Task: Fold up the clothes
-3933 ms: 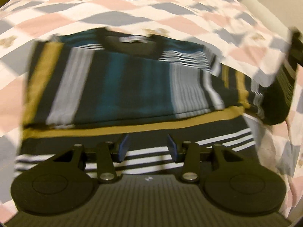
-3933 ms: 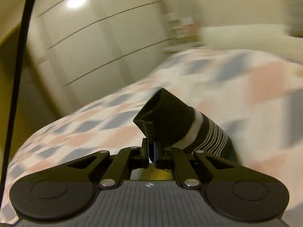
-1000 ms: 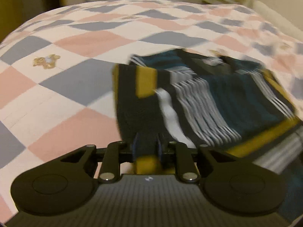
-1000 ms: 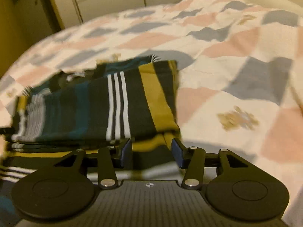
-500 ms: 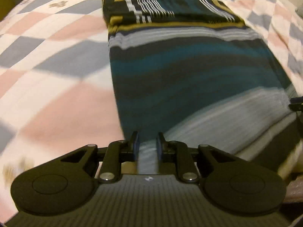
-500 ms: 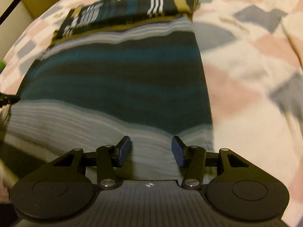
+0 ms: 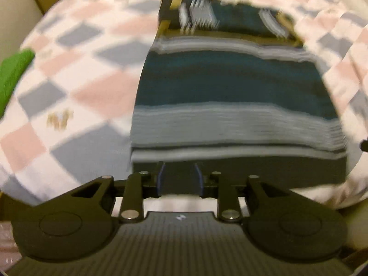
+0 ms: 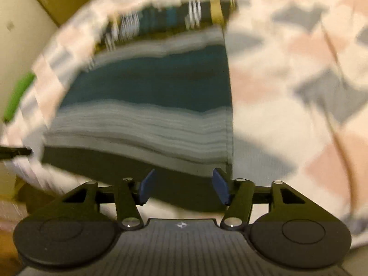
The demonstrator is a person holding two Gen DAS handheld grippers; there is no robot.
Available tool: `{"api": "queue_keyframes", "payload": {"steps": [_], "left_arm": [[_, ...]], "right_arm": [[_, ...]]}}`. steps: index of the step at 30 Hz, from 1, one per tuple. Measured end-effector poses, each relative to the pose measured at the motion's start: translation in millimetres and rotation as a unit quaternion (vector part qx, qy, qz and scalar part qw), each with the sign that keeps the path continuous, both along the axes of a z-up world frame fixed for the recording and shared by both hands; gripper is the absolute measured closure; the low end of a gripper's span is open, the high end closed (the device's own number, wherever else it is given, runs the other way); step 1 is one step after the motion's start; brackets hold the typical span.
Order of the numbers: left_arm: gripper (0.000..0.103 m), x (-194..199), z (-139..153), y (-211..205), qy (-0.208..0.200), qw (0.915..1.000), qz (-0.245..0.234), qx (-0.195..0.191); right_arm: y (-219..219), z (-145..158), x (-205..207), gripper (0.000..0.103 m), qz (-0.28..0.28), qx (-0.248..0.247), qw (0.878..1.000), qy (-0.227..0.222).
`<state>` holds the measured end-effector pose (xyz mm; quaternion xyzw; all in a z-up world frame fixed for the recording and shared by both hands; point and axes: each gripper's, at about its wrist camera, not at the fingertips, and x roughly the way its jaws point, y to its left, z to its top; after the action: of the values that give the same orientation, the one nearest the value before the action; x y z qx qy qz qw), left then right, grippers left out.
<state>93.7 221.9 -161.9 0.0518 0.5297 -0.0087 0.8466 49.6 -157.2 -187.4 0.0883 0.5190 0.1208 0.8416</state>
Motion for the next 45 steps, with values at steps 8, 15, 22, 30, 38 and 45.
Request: {"api": "queue_keyframes", "payload": {"steps": [8,15,22,30,38,45], "left_arm": [[0.075,12.6,46.8,-28.8,-0.018,0.9992,0.031,0.017],[0.073,6.0,60.6,-39.3,0.002,0.9987,0.045,0.024],[0.07,3.4,74.0,-48.1,0.007,0.9993,0.026,0.026],[0.07,9.6,56.7,-44.1,0.033,0.9991,0.018,0.018],[0.069,19.0,40.4,-32.0,0.049,0.9987,0.006,0.013],[0.07,2.0,-8.9,16.5,0.019,0.9915,-0.097,0.084]], "right_arm": [[-1.3,57.8,15.9,0.034,-0.007,0.019,0.998,-0.058],[-7.3,67.0,0.0,0.032,-0.012,0.029,0.999,-0.039],[-2.3,81.5,-7.9,0.03,-0.011,0.033,0.999,-0.034],[8.2,75.1,-9.4,0.03,-0.012,0.033,0.999,-0.016],[16.8,67.2,-2.9,0.03,-0.018,0.027,0.999,-0.002],[15.3,43.5,-1.7,0.03,0.014,-0.029,0.999,-0.002]]}}
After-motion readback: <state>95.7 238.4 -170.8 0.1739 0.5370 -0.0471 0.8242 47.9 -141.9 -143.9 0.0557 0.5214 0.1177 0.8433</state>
